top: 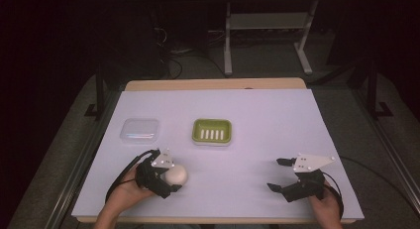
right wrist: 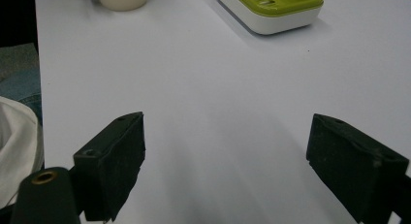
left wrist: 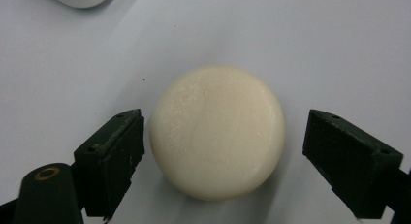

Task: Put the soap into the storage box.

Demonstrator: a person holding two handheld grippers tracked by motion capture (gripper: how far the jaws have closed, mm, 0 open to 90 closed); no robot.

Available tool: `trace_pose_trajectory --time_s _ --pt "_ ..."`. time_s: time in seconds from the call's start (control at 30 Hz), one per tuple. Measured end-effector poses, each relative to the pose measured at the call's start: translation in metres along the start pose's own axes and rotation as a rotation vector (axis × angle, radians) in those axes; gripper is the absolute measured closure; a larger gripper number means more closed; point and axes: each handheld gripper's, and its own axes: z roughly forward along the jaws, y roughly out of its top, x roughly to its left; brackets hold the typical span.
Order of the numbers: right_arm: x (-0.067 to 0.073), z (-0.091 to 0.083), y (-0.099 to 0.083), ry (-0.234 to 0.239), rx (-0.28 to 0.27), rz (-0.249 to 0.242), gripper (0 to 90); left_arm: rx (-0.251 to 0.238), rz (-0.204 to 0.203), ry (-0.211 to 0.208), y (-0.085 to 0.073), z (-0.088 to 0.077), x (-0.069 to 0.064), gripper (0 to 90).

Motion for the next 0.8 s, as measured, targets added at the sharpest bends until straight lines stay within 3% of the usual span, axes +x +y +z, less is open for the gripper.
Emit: trace_pose_trajectory --time_s 0.2,0.4,0.53,0.8 --pt "0.000 0.000 0.000 0.000 -0.001 -0.001 13.1 0.003 -0.005 -0.004 -0.001 0.006 0.000 14.6" --pt "0.001 0.000 0.001 0.003 -0.001 -0.001 13.1 0.040 0.010 0.010 -0.001 0.013 0.000 14.8" --pt "0.001 0.000 0.001 0.004 0.000 -0.002 13.1 0.039 -0.001 -0.008 -0.001 0.015 0.001 16.4" --pt "0.001 0.000 0.001 0.005 0.001 -0.005 13.1 0.046 -0.002 -0.001 0.000 0.019 0.000 17.6"
